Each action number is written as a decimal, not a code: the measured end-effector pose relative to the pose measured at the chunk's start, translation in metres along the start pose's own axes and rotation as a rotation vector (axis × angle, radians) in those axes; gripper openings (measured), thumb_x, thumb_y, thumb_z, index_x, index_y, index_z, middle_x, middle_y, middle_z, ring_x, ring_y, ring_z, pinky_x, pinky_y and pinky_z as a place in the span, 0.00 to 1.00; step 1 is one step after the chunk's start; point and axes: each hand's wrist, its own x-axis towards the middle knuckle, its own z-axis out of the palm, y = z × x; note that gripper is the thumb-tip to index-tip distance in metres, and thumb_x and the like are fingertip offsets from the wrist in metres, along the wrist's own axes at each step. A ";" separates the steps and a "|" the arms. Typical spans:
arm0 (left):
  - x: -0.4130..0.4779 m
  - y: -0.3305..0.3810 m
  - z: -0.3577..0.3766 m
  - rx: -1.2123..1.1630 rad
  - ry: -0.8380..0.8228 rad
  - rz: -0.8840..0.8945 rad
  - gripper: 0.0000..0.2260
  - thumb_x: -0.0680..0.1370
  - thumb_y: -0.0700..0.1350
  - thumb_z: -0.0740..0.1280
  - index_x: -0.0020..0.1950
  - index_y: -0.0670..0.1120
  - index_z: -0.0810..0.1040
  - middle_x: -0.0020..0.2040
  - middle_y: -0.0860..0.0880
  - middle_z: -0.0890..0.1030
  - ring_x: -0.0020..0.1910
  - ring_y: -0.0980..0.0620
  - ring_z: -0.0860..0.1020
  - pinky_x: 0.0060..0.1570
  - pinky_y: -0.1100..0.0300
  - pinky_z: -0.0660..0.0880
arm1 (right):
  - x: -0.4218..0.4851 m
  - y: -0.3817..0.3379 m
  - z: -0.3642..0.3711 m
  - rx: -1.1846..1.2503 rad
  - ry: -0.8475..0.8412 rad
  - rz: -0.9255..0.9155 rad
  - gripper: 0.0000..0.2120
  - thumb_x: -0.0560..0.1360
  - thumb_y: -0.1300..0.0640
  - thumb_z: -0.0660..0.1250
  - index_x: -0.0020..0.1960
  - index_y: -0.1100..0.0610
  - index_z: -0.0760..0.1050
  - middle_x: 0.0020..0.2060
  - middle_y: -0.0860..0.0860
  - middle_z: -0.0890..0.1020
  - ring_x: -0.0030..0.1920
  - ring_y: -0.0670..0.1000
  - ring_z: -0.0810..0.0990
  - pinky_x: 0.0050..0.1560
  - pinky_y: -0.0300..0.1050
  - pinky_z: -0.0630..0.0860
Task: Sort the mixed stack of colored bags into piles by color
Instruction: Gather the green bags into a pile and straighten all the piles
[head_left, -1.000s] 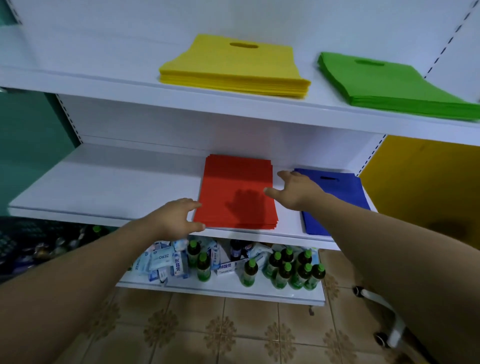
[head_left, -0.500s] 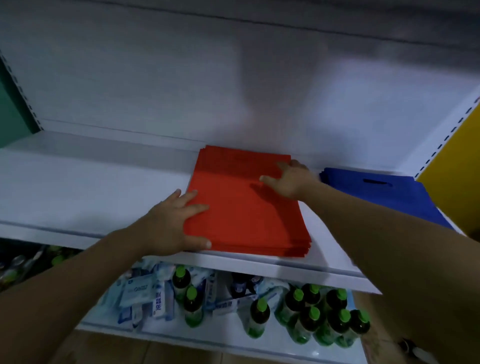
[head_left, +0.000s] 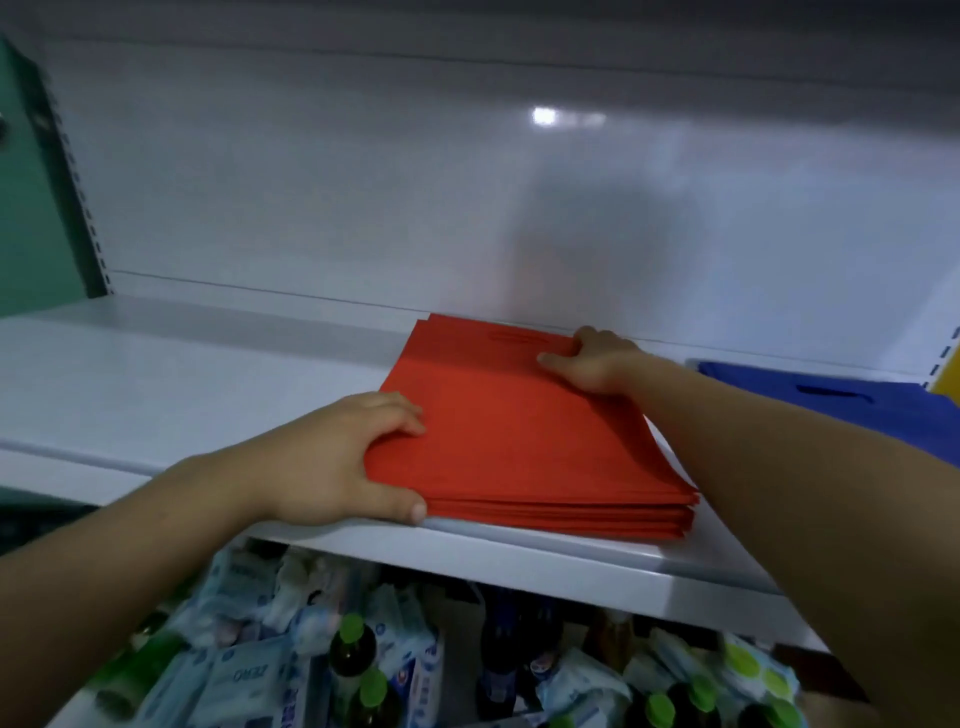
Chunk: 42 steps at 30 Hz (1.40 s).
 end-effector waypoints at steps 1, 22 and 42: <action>0.000 0.000 0.000 -0.007 0.010 0.009 0.49 0.53 0.82 0.57 0.69 0.59 0.64 0.63 0.71 0.59 0.58 0.77 0.59 0.54 0.86 0.53 | 0.003 0.000 0.001 -0.022 0.001 0.002 0.41 0.72 0.27 0.54 0.76 0.53 0.59 0.71 0.59 0.65 0.70 0.62 0.65 0.69 0.51 0.64; -0.004 -0.010 0.018 -0.111 0.277 0.072 0.31 0.56 0.77 0.66 0.58 0.74 0.71 0.64 0.69 0.69 0.66 0.72 0.63 0.65 0.73 0.59 | 0.040 0.012 0.005 0.164 0.013 -0.117 0.45 0.64 0.23 0.61 0.69 0.54 0.68 0.66 0.55 0.74 0.63 0.56 0.74 0.58 0.48 0.71; -0.013 -0.004 0.005 0.093 0.126 0.000 0.33 0.58 0.77 0.61 0.62 0.72 0.64 0.62 0.76 0.59 0.60 0.82 0.56 0.56 0.83 0.55 | 0.037 0.011 0.007 0.110 -0.053 -0.099 0.45 0.67 0.24 0.59 0.70 0.58 0.70 0.68 0.56 0.72 0.66 0.57 0.73 0.63 0.47 0.68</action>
